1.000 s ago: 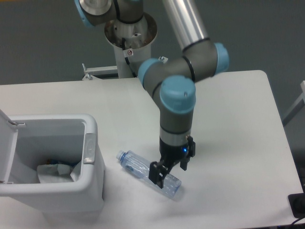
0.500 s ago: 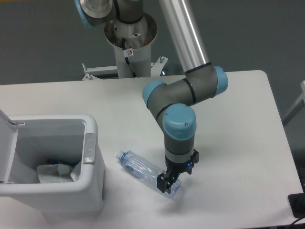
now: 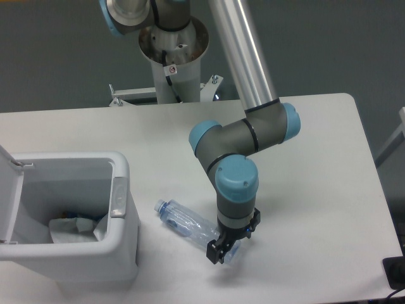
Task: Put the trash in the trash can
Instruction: 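Close the gripper around the bottle's base end, then lift the bottle and carry it over the trash bin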
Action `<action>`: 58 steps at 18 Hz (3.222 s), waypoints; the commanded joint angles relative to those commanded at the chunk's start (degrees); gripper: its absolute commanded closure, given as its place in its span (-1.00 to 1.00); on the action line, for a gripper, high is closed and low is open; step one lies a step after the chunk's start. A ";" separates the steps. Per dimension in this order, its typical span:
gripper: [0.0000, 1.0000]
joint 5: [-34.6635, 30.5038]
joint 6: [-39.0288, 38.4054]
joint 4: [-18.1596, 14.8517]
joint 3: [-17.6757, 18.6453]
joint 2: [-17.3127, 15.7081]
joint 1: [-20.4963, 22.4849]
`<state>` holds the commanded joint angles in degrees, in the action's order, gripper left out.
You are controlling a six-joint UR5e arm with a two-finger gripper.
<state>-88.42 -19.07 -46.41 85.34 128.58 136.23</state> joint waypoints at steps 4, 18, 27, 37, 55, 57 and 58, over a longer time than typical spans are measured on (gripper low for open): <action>-0.93 -1.32 0.00 0.00 0.53 0.18 -0.18; -0.28 -0.97 0.00 0.09 0.88 0.00 -0.88; -0.25 -0.88 0.09 0.18 0.35 -1.05 -0.88; -0.25 7.87 -1.57 0.61 -11.06 -10.35 2.63; -0.24 27.68 12.21 7.03 -20.04 -17.23 -6.41; -0.24 27.68 13.79 7.03 -19.87 -17.05 -8.51; -0.24 27.68 14.58 6.94 -19.34 -17.05 -9.83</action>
<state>-60.73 -4.49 -39.46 66.00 111.53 126.40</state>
